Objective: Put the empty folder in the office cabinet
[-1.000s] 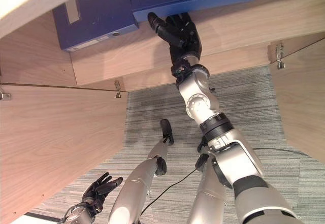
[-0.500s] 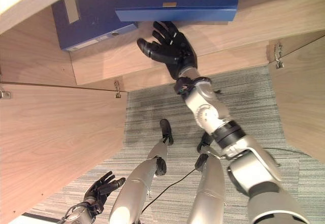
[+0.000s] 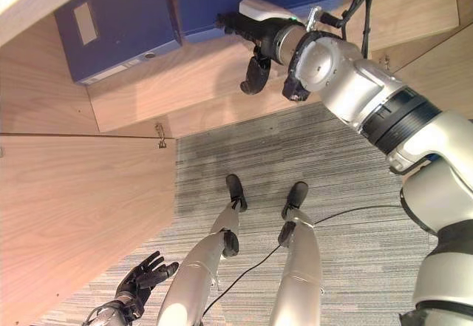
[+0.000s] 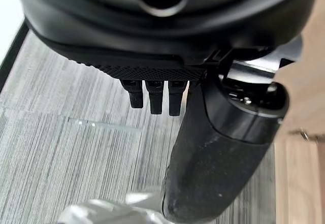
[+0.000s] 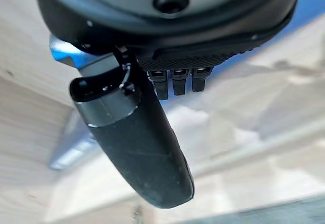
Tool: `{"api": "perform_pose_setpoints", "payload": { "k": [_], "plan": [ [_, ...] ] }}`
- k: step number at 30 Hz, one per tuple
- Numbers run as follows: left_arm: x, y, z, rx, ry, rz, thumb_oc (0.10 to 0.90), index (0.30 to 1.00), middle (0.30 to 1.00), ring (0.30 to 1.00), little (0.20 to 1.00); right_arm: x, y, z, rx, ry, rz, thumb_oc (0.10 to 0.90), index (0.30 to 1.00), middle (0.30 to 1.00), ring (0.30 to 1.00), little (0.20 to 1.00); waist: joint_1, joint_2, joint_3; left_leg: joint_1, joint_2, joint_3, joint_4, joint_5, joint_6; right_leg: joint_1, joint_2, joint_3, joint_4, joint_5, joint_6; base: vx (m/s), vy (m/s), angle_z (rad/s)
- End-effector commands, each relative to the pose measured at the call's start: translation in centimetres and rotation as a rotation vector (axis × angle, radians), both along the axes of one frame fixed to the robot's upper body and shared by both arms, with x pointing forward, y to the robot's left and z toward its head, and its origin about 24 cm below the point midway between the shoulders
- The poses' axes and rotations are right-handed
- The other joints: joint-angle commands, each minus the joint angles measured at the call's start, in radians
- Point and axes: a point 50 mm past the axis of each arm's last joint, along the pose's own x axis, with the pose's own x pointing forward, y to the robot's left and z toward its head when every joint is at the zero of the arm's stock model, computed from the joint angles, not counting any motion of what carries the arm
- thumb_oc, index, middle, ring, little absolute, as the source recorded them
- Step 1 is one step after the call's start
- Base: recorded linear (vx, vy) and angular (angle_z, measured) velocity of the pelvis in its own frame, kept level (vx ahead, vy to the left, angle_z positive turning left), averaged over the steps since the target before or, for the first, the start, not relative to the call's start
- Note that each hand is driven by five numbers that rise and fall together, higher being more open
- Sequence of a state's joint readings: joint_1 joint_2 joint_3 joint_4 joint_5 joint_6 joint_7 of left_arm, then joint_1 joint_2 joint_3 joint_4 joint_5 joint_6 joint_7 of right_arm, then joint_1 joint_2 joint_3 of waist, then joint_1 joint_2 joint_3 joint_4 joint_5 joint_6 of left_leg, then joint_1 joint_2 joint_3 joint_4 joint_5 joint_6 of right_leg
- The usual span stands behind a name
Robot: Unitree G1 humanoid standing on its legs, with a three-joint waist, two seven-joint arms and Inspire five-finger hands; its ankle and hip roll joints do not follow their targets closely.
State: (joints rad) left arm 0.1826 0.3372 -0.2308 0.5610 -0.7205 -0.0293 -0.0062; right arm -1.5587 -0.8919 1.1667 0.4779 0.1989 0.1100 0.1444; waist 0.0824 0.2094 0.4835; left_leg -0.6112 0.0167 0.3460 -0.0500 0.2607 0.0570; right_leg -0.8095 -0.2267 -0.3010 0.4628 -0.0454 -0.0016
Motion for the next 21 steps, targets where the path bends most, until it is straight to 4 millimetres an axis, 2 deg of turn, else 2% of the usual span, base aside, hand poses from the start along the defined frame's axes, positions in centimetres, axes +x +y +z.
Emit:
{"api": "perform_pose_setpoints", "payload": {
  "k": [1, 6, 10, 12, 13, 14, 16, 17, 18, 19, 21],
  "plan": [
    [-5.0, 3.0, -1.3, 0.123, 0.165, -0.029, 0.8, 0.9, 0.9, 0.9, 0.9, -0.1, 0.4, 2.0, -0.068, -0.07, -0.002, 0.8, 0.9, 0.9, 0.9, 0.9, 0.026, -0.018, -0.01, 0.068, -0.031, -0.101, -0.008, -0.164, -0.105, 0.154, 0.047, -0.036, -0.377, 0.104, 0.116, 0.02, 0.008, -0.06],
    [-4.7, 2.8, -1.2, 0.118, 0.15, -0.019, 0.8, 0.9, 0.9, 0.9, 0.9, 0.4, -0.4, 1.8, -0.06, -0.07, -0.047, 0.8, 0.9, 0.9, 0.9, 0.9, 0.027, -0.018, -0.012, 0.076, -0.033, -0.1, -0.021, -0.159, -0.105, 0.163, 0.052, -0.034, -0.393, 0.11, 0.118, 0.0, 0.002, -0.03],
    [-4.0, 2.4, -1.0, 0.105, 0.123, -0.017, 0.8, 0.9, 0.9, 0.9, 0.9, 1.1, -1.4, 2.0, -0.153, -0.112, -0.142, 0.8, 0.9, 0.9, 0.9, 0.9, 0.023, -0.019, -0.011, 0.077, -0.036, -0.099, -0.02, -0.164, -0.102, 0.167, 0.056, -0.03, -0.402, 0.116, 0.116, 0.0, 0.009, -0.03],
    [-3.8, 2.5, -0.9, 0.109, 0.118, -0.002, 0.8, 0.9, 0.9, 0.9, 0.9, 1.0, -2.0, 3.7, -0.161, -0.232, -0.203, 0.8, 0.9, 0.9, 0.9, 0.9, 0.02, -0.019, -0.006, 0.077, -0.038, -0.099, -0.018, -0.166, -0.1, 0.167, 0.057, -0.026, -0.406, 0.117, 0.116, -0.01, 0.01, -0.05],
    [-3.8, 2.5, -0.9, 0.109, 0.118, -0.002, 0.8, 0.9, 0.9, 0.9, 0.9, 1.0, -2.0, 3.7, -0.161, -0.232, -0.203, 0.8, 0.9, 0.9, 0.9, 0.9, 0.02, -0.019, -0.006, 0.077, -0.038, -0.099, -0.018, -0.166, -0.1, 0.167, 0.057, -0.026, -0.406, 0.117, 0.116, -0.02, 0.001, -0.04],
    [-3.3, 2.5, -0.9, 0.116, 0.108, 0.013, 0.8, 0.9, 0.9, 0.9, 0.9, 0.8, -2.3, 5.0, -0.064, -0.345, -0.218, 0.8, 0.9, 0.9, 0.9, 0.9, 0.021, -0.017, -0.002, 0.076, -0.038, -0.1, -0.017, -0.166, -0.098, 0.168, 0.057, -0.025, -0.407, 0.117, 0.115, 0.0, 0.0, 0.0],
    [-2.7, 2.4, -0.9, 0.136, 0.102, 0.017, 0.8, 0.9, 0.9, 0.9, 0.9, 0.4, -2.2, 6.0, 0.304, -0.404, -0.136, 0.8, 0.9, 0.9, 0.9, 0.9, 0.025, -0.013, 0.005, 0.08, -0.04, -0.098, -0.017, -0.165, -0.096, 0.169, 0.058, -0.02, -0.407, 0.118, 0.117, 0.0, 0.0, 0.0],
    [-2.2, 2.5, -0.7, 0.151, 0.085, 0.016, 0.8, 0.9, 0.9, 0.9, 0.9, 0.0, -2.3, 6.8, 0.382, -0.476, -0.135, 0.8, 0.9, 0.9, 0.9, 0.9, 0.027, -0.01, 0.007, 0.079, -0.041, -0.098, -0.015, -0.165, -0.095, 0.171, 0.057, -0.018, -0.407, 0.117, 0.118, -0.02, -0.001, -0.03],
    [-2.2, 2.5, -0.7, 0.151, 0.085, 0.016, 0.8, 0.9, 0.9, 0.9, 0.9, 0.0, -2.3, 6.8, 0.383, -0.476, -0.135, 0.8, 0.9, 0.9, 0.9, 0.9, 0.027, -0.01, 0.007, 0.079, -0.041, -0.098, -0.015, -0.165, -0.095, 0.171, 0.057, -0.018, -0.407, 0.117, 0.118, -0.03, -0.001, -0.07],
    [-1.5, 2.6, -0.5, 0.175, 0.065, 0.028, 0.8, 0.9, 0.9, 0.9, 0.9, -0.8, -2.4, 7.7, 0.395, -0.575, -0.118, 0.8, 0.9, 0.9, 0.9, 0.9, 0.026, -0.005, 0.008, 0.077, -0.043, -0.097, -0.013, -0.168, -0.095, 0.172, 0.057, -0.019, -0.408, 0.116, 0.119, -0.02, 0.009, -0.08],
    [-1.2, 2.7, -0.2, 0.179, 0.045, 0.04, 0.8, 0.9, 0.9, 0.9, 0.9, -0.8, -3.1, 7.8, 0.451, -0.601, -0.143, 0.8, 0.9, 0.9, 0.9, 0.9, 0.028, -0.001, 0.007, 0.075, -0.043, -0.093, -0.011, -0.166, -0.095, 0.174, 0.058, -0.022, -0.412, 0.118, 0.121, -0.02, 0.005, -0.03]
  ]
}}
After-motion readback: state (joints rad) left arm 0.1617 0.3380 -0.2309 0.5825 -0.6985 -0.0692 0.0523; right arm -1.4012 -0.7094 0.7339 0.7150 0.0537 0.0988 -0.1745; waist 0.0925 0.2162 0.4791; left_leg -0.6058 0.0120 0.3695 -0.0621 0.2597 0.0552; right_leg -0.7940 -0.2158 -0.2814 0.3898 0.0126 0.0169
